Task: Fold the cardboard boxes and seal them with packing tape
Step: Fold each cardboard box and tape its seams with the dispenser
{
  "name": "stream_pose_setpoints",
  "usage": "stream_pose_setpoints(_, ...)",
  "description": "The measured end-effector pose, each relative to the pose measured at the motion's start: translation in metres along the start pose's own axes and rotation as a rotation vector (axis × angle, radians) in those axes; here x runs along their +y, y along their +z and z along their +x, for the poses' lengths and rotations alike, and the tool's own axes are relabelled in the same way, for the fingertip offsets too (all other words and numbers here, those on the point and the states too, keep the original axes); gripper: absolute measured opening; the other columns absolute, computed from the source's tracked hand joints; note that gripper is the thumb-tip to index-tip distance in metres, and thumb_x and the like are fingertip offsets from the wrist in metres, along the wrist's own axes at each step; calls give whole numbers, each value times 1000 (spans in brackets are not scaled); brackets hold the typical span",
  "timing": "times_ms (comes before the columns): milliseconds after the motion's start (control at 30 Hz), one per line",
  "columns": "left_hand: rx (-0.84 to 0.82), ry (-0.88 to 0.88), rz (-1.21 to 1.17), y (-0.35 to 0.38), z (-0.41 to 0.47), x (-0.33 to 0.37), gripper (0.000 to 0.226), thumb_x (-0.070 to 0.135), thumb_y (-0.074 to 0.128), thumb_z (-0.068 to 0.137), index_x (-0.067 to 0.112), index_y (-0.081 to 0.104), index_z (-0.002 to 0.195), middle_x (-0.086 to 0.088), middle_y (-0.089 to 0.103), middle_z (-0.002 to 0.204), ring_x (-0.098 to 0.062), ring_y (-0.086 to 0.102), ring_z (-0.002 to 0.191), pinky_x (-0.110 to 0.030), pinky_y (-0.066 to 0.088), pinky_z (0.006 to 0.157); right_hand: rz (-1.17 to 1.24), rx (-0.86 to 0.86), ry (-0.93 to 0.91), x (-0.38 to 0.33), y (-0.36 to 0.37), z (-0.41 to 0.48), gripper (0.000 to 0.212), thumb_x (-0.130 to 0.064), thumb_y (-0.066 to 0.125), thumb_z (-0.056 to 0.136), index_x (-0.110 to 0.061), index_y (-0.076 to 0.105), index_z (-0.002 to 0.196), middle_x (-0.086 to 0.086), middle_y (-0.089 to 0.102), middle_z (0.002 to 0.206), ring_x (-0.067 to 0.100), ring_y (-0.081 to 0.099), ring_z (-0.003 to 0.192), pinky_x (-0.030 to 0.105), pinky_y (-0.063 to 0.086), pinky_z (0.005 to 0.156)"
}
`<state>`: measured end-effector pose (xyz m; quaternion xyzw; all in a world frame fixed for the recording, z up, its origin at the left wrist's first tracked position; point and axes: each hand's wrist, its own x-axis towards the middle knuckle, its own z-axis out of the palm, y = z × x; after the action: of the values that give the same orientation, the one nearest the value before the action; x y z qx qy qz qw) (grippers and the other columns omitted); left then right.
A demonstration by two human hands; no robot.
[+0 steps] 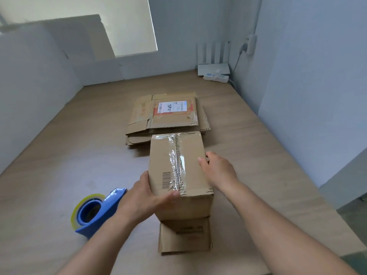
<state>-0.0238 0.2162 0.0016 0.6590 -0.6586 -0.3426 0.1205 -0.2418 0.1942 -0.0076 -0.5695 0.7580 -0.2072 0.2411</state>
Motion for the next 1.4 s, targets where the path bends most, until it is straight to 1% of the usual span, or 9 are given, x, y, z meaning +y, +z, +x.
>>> stream_pose_setpoints(200,153,-104,-3,2,18,6,96,78,67,57,24,37,130,2,57,121,-20,58,106,-42,52,86,114,-117,24,-33,14,12,97,-56,66,74,-11,20,145,8,47,140,31,44,126,42,41,100)
stream_pose_setpoints(333,132,-54,56,0,23,0,94,81,61,61,24,36,131,2,56,120,-19,58,104,-42,53,84,62,-93,20,-37,14,16,94,-56,69,73,-11,24,141,8,50,137,30,48,123,38,44,94)
stream_pose_setpoints(433,94,26,-88,-9,20,-16,95,83,48,65,25,35,139,2,57,125,-14,59,104,-37,53,87,37,-84,22,-37,18,15,102,-57,68,75,-12,14,149,9,44,143,29,45,127,38,41,96)
stream_pose_setpoints(533,295,-17,24,-19,14,-55,87,73,42,80,16,33,146,-5,51,133,-21,50,120,-38,44,99,46,-88,27,-36,18,16,105,-59,67,76,-13,10,151,8,41,145,28,44,128,38,41,99)
stream_pose_setpoints(633,426,-185,305,-26,10,-95,67,57,53,87,4,50,128,-15,56,124,-30,53,113,-38,44,91,45,-92,34,-36,17,16,106,-59,68,76,-14,8,152,7,39,147,28,42,130,39,40,102)
stream_pose_setpoints(800,185,-335,551,-21,15,-123,58,63,52,85,10,55,107,-5,63,104,-22,62,88,-29,48,66,44,-85,40,-36,17,13,101,-58,68,76,-15,14,150,7,42,146,27,45,128,44,41,103)
stream_pose_setpoints(1133,88,-366,416,-25,33,-150,44,56,65,79,17,51,92,3,59,80,-18,58,75,-27,41,61,39,-81,43,-38,15,12,103,-57,70,76,-16,12,151,5,40,148,26,43,130,40,38,105)
stream_pose_setpoints(1300,53,-142,126,-57,33,-140,31,47,73,75,22,61,90,5,62,89,-16,61,81,-33,52,71,56,-85,40,-36,16,14,107,-57,70,75,-15,9,152,4,36,151,25,40,133,37,36,104)
stream_pose_setpoints(1400,12,9,-125,-82,21,-110,26,40,80,70,30,64,88,6,66,84,-11,63,76,-24,50,60,63,-75,44,-34,17,16,105,-59,71,73,-16,14,150,3,40,148,23,44,129,34,38,97)
